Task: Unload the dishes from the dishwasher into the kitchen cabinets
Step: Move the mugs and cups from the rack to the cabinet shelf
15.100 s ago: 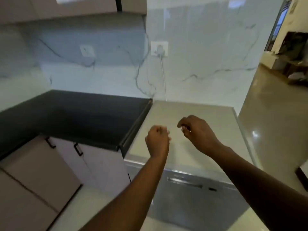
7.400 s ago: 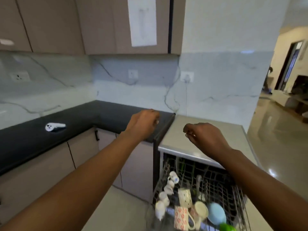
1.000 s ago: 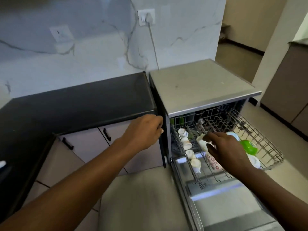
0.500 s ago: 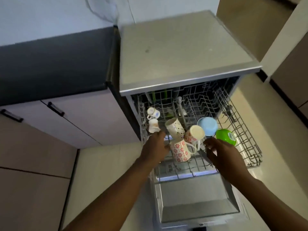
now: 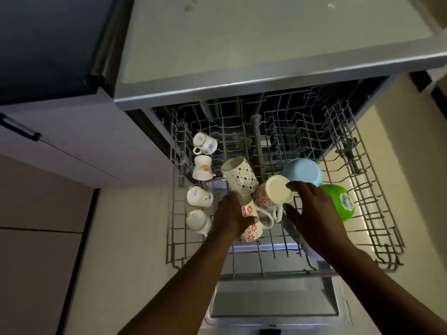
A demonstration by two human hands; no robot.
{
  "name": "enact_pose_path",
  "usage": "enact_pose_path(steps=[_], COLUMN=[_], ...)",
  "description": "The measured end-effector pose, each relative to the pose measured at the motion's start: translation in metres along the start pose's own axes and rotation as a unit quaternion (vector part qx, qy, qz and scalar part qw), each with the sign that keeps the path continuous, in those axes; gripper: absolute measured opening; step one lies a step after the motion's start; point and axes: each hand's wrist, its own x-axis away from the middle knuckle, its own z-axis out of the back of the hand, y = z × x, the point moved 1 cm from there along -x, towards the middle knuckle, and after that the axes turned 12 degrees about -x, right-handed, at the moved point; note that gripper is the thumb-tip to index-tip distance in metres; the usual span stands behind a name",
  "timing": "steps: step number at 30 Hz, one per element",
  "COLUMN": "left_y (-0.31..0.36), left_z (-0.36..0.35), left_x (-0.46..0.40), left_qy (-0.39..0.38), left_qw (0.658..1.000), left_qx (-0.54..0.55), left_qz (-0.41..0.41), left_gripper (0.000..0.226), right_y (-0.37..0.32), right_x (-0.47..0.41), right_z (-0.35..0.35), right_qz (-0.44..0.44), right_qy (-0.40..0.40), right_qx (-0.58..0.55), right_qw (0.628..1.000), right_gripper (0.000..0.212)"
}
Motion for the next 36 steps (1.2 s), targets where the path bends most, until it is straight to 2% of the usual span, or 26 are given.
enact_pose_path(steps=[8, 12, 17, 23, 27, 30, 33, 36], left_y=[0.0, 0.003, 0.004, -0.008, -0.02, -0.034, -0.053, -0.083], left_z=[-0.003, 0.004, 0.037, 0.092, 0.134, 0.176, 0.228, 0.285], left_x=[0.007, 0.038, 0.074, 0.116, 0.139, 0.161, 0.191, 0.234], left_qy=[-0.001, 0.064, 0.121, 0.129, 0.164, 0.209, 0.278, 0.346], left_qw=[1.0, 0.998, 0.99, 0.986, 0.978, 0.967, 0.947, 0.923], left_qx=[-0.01, -0.01, 0.069, 0.097, 0.115, 0.13, 0.148, 0.152], left_qz=[0.024, 0.003, -0.025, -0.048, -0.064, -0.069, -0.065, -0.071], left_gripper=[0.088, 0.089, 0.078, 0.077, 0.079, 0.083, 0.077, 0.077], right_y=[0.028, 0.031, 0.032, 0.014, -0.018, -0.064, -0.129, -0.216], right_x=[-0.026, -0.032, -0.034, -0.036, -0.019, -0.011, -0.008, -0.001], right_z=[-0.027, -0.039, -0.055, -0.048, -0.029, -0.009, 0.007, 0.026], right_qz=[-0.04, -0.059, -0.056, -0.063, -0.035, -0.025, 0.022, 0.066], right_qy=[-0.067, -0.121, -0.119, -0.074, -0.03, -0.044, -0.059, -0.043], right_qx=[0.051, 0.048, 0.023, -0.025, 0.014, -0.041, -0.073, -0.13], right_qw=[0.996, 0.99, 0.991, 0.995, 0.999, 0.998, 0.995, 0.988], right_gripper=[0.084, 0.098, 0.095, 0.085, 0.086, 0.081, 0.087, 0.083])
